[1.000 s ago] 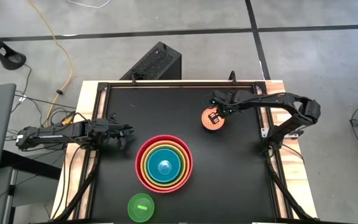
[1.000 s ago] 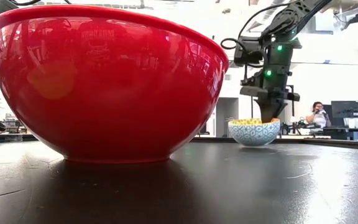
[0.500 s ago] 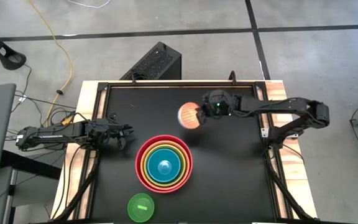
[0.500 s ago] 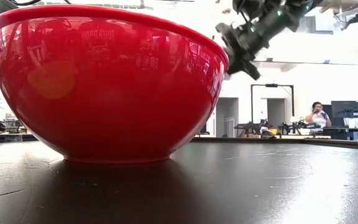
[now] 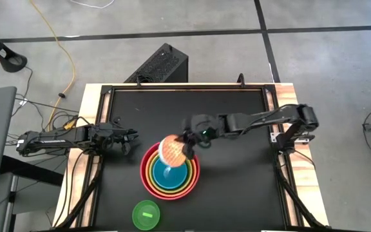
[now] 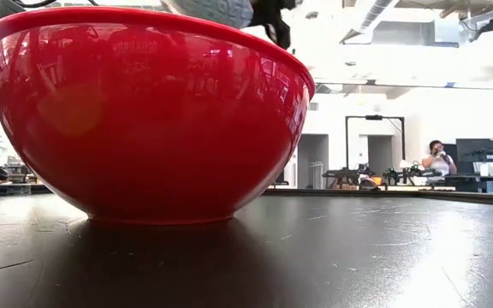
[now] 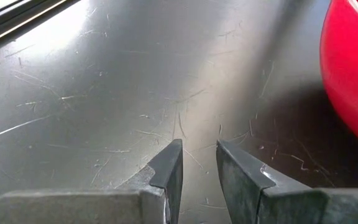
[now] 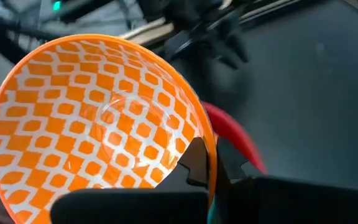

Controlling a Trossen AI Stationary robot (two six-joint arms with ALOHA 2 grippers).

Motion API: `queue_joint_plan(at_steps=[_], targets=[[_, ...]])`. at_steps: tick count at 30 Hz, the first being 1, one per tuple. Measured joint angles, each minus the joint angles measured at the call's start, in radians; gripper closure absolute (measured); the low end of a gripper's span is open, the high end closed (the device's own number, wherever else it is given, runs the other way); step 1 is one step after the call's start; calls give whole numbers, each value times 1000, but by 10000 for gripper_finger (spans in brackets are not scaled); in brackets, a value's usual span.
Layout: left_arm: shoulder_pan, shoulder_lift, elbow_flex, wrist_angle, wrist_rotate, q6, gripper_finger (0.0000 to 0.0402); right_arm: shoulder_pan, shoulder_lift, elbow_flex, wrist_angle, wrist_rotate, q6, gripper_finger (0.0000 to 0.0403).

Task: Nest bowls inside each other
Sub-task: Stack the orange pattern bowl on top of the blue bowl

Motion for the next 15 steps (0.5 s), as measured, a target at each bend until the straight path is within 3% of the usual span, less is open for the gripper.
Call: queue_joint_plan(at_steps=[8,15], targets=[[0,0,0,0,0,0,315,83,205,268,-175,-1,-32,400],[0,0,0,0,0,0,315,117,314,362,-229,-56,-30,394]])
